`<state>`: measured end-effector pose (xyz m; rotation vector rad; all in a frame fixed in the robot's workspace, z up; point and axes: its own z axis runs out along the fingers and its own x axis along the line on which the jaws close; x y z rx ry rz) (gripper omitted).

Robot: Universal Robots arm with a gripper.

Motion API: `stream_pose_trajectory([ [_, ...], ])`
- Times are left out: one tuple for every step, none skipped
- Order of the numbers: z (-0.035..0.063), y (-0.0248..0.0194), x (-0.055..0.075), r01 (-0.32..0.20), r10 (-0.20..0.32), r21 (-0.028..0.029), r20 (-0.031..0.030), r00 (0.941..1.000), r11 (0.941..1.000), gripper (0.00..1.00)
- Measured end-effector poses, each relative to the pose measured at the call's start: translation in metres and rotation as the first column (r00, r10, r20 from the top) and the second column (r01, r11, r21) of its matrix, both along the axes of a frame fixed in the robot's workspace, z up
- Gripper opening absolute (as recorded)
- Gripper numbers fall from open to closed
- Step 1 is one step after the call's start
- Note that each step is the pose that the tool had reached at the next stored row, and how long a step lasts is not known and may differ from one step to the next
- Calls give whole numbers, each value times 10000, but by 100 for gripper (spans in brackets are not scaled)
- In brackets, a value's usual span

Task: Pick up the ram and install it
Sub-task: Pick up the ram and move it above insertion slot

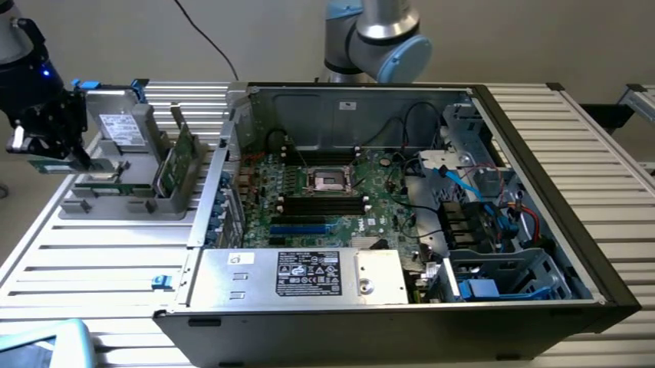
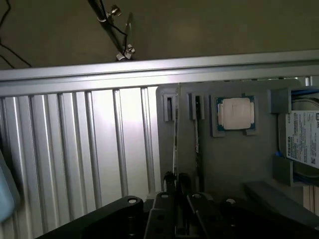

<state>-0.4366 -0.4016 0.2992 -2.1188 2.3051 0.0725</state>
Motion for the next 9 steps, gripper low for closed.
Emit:
stream_pose_trajectory([
  [45, -15, 1, -1, 1, 1, -17, 10000, 10000, 15],
  [91, -28, 2, 0, 0, 0, -32, 10000, 10000, 15],
  [135, -42, 6, 0, 0, 0, -53, 10000, 10000, 15],
  [180, -56, 13, -1, 1, 0, -80, 10000, 10000, 15],
  [220, -66, 23, -1, 1, 0, -116, 9999, 10000, 15],
  [259, -74, 35, -1, 1, 0, -156, 9999, 10000, 15],
  [297, -79, 50, -1, 1, 0, -195, 9998, 10000, 15],
  [336, -84, 67, -1, 1, 0, -233, 9997, 10000, 15],
  [375, -89, 83, 0, 0, 0, -271, 9996, 10000, 15],
])
